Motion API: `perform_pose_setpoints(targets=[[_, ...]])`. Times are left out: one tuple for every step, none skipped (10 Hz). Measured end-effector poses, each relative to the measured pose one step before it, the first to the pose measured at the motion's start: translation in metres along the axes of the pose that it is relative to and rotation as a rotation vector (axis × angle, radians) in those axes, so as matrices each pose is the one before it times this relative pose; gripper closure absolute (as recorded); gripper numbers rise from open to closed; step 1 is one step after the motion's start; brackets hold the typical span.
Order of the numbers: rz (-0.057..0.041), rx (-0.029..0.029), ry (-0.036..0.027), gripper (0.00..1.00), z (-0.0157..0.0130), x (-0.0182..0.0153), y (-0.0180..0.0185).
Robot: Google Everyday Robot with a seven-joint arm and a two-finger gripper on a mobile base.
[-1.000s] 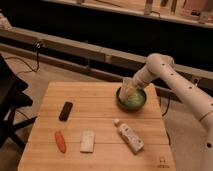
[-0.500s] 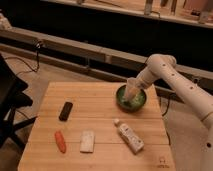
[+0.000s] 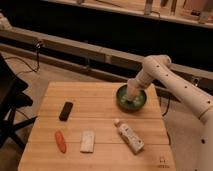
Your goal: Place the ceramic cup in the ceramic bowl
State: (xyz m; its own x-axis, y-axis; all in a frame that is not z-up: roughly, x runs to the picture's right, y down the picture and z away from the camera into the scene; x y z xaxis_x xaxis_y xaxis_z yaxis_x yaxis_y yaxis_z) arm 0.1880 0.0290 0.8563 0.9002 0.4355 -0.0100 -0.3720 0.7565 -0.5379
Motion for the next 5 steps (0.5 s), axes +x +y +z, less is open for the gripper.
perform_pose_setpoints(targets=[[-0.00282, -0.00071, 0.0039, 0.21, 0.00173, -0.00084, 0.00008], [-0.00399, -0.00073, 0.00813, 0.2, 0.00268, -0.00011, 0.00017], [-0.00081, -0.00059, 0.0038, 0.2, 0.00092, 0.00081, 0.00033], [0.00492, -0.00441, -0.00655, 0.2, 0.00003, -0.00147, 0.00114], [0.00143, 0.00588, -0.00124, 0.2, -0.00226, 0.00073, -0.00261]])
